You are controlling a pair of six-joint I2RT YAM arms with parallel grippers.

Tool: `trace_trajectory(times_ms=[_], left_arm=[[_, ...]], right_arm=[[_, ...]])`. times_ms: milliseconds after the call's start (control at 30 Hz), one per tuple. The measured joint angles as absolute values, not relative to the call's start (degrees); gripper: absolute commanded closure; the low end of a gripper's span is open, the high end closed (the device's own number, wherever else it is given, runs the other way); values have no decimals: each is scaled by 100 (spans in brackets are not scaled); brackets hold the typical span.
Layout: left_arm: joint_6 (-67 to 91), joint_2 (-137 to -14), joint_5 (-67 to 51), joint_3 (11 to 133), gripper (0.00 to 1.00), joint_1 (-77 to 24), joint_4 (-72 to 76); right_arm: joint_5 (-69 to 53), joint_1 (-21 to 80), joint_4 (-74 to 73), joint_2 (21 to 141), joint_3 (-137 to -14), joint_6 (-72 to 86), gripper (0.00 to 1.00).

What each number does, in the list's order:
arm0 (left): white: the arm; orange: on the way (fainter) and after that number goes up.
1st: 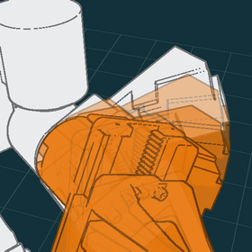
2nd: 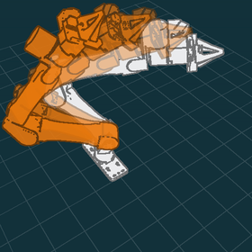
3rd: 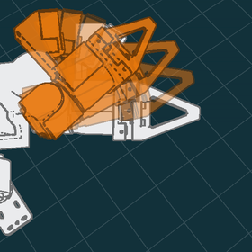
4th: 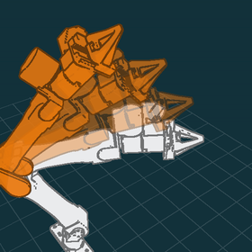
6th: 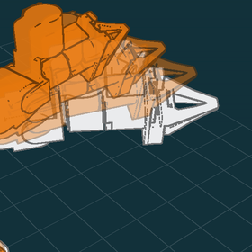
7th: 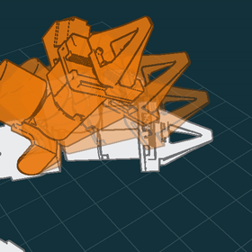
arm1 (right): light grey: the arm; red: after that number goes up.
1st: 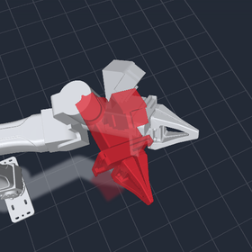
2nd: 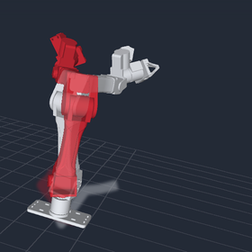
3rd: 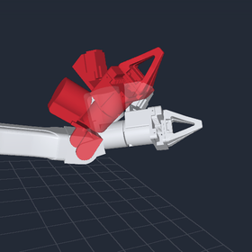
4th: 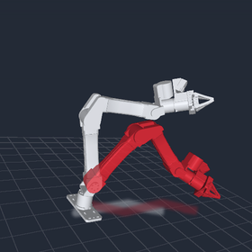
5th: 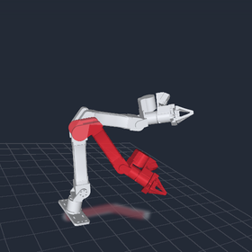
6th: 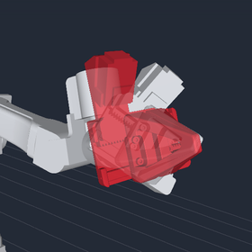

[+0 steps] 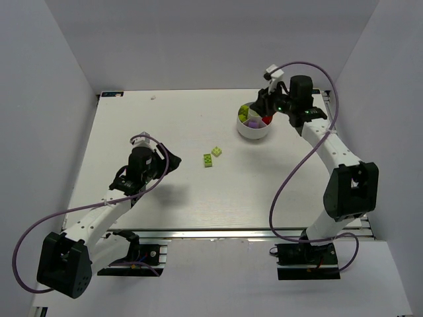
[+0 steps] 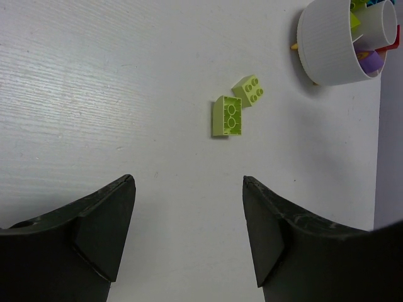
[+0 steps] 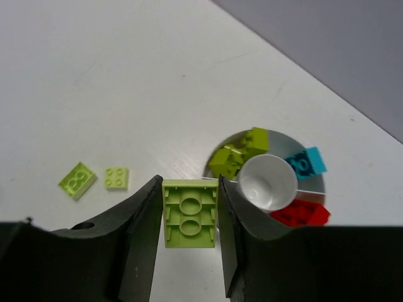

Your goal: Sort the legos into containers by color

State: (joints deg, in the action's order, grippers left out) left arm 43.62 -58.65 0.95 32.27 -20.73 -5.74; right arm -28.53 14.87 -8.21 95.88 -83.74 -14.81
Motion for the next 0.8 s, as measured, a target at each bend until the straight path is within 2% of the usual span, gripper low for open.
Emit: trace_trajectory(times_ms=[133,300,800], left_arm=[[4401,-5872,80,3203,22,-2073,-482],[4442,-5876,78,3138,22,-2073,-427],[4488,-5881,54,3116,22,-2073,-419]], right_arm=[[-2781,1181,395,9470,-7712,-766,100],[-2709,1114,1210,9911,-7620,-154,100],[-2366,1022,1820,10921,-8090,132,100]])
